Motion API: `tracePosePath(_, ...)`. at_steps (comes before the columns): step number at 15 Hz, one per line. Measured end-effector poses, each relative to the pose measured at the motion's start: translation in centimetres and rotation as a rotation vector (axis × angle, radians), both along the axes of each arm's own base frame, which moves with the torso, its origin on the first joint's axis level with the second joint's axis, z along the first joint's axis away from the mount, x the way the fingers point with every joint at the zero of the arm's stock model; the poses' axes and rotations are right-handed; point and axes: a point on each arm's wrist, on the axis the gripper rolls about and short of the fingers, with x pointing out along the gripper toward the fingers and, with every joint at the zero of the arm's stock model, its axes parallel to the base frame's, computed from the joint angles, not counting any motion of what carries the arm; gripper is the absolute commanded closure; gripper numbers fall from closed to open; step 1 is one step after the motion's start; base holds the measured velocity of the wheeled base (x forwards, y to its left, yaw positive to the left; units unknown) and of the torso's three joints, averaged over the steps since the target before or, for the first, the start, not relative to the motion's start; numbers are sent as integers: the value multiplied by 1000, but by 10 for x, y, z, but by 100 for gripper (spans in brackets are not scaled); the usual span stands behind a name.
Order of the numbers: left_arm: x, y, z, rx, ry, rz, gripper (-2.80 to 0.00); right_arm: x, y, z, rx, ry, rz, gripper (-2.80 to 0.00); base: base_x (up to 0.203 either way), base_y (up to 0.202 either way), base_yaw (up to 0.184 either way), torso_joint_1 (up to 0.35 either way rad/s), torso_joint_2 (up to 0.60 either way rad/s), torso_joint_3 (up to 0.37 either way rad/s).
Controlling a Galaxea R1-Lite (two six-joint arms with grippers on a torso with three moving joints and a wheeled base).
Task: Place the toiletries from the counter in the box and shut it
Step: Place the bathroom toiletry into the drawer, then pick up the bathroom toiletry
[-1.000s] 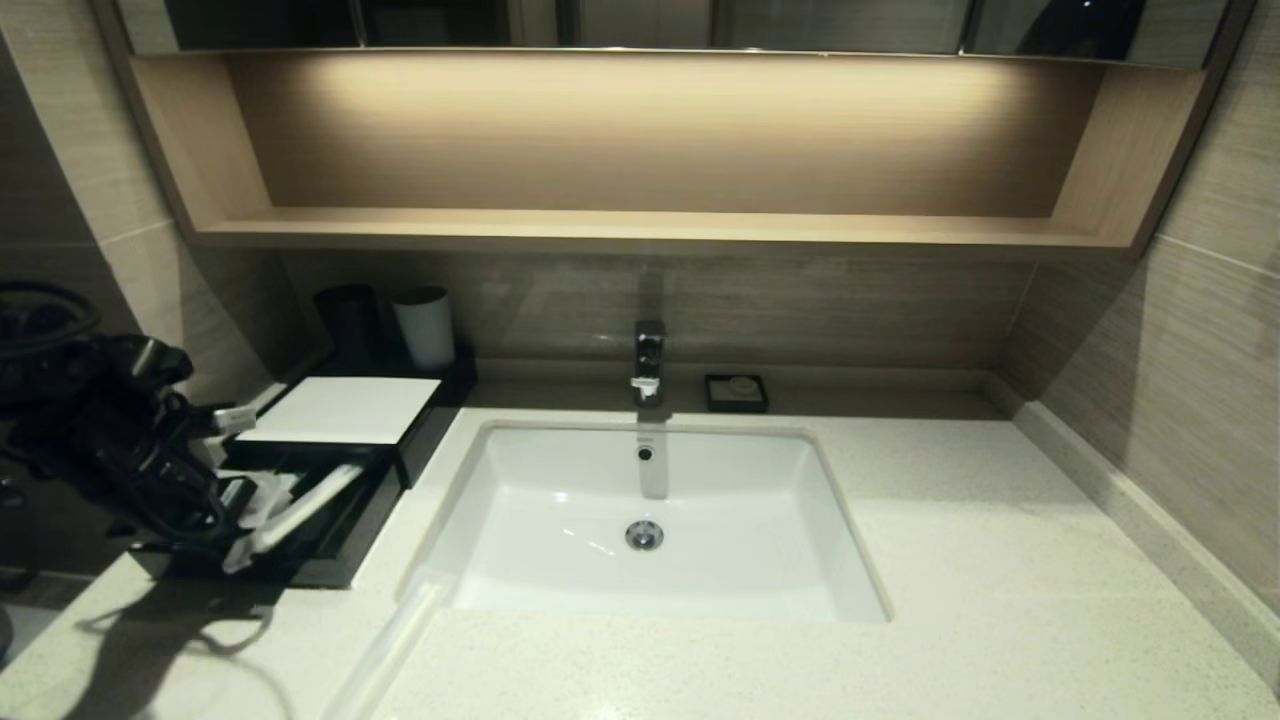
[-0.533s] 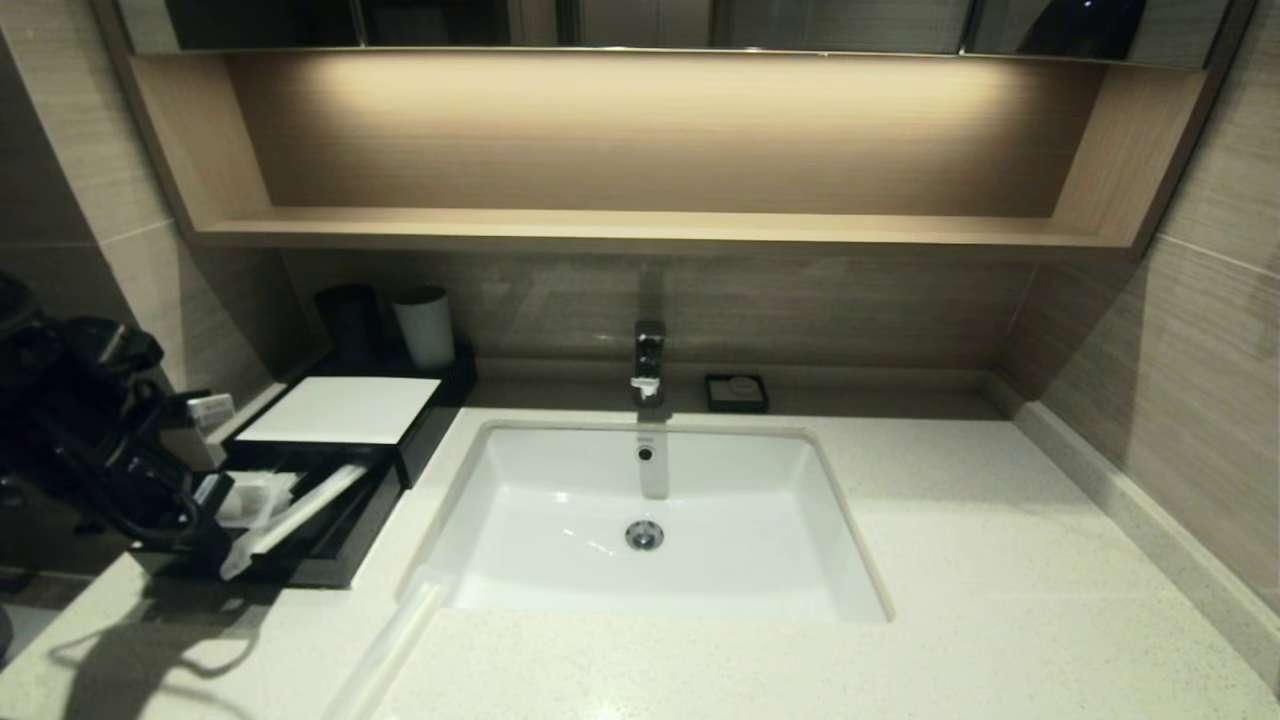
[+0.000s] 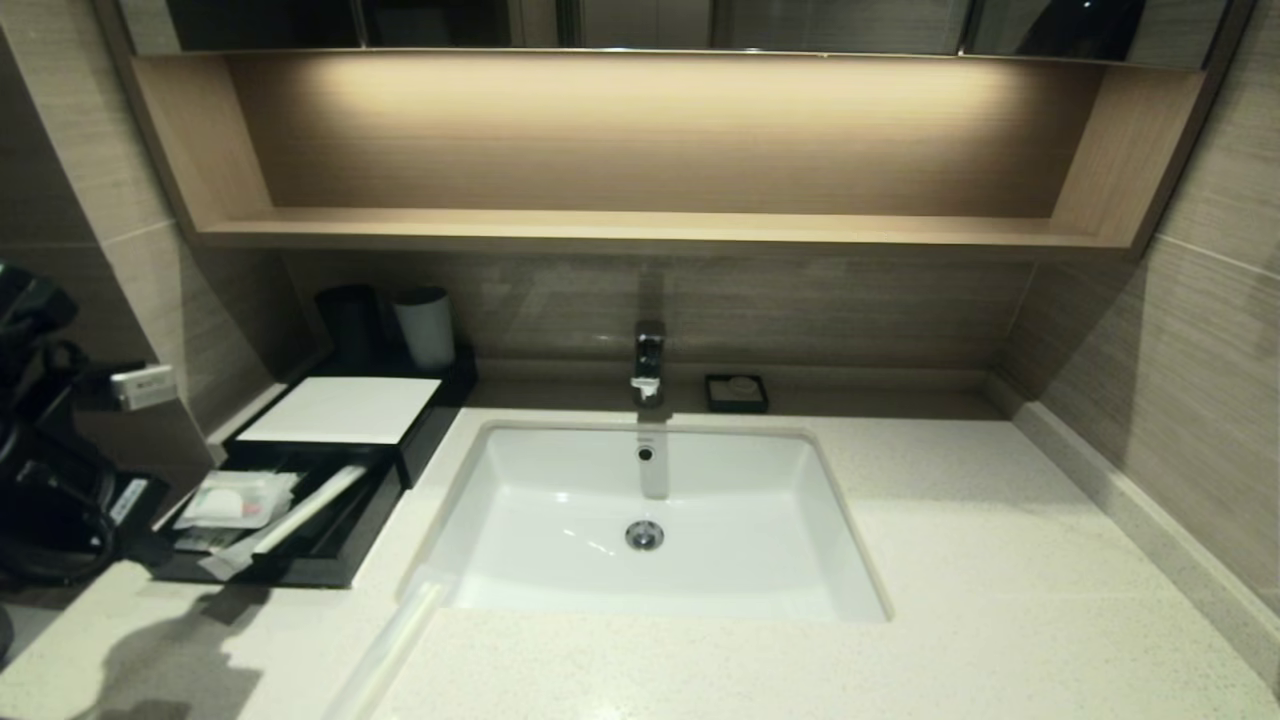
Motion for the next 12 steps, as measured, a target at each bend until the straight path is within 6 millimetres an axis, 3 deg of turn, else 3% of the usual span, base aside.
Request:
tracePosePath(4, -23, -36, -19, -56, 195, -162, 0, 0, 0, 0, 0, 0, 0, 0, 0, 0, 0, 0, 0, 0)
tracePosePath(10, -7, -68, -36, -45, 277, -304, 0, 0, 0, 0, 0, 0, 0, 0, 0, 0, 0, 0, 0, 0)
tracePosePath(11, -6, -77, -37, -41, 285, -337, -280, 0, 0, 0, 0, 0, -1, 0, 0, 0, 0, 0, 0, 0)
tracePosePath(12, -5, -85, -38, -35, 292, -373, -280, 0, 0, 0, 0, 0, 0, 0, 0, 0, 0, 0, 0, 0)
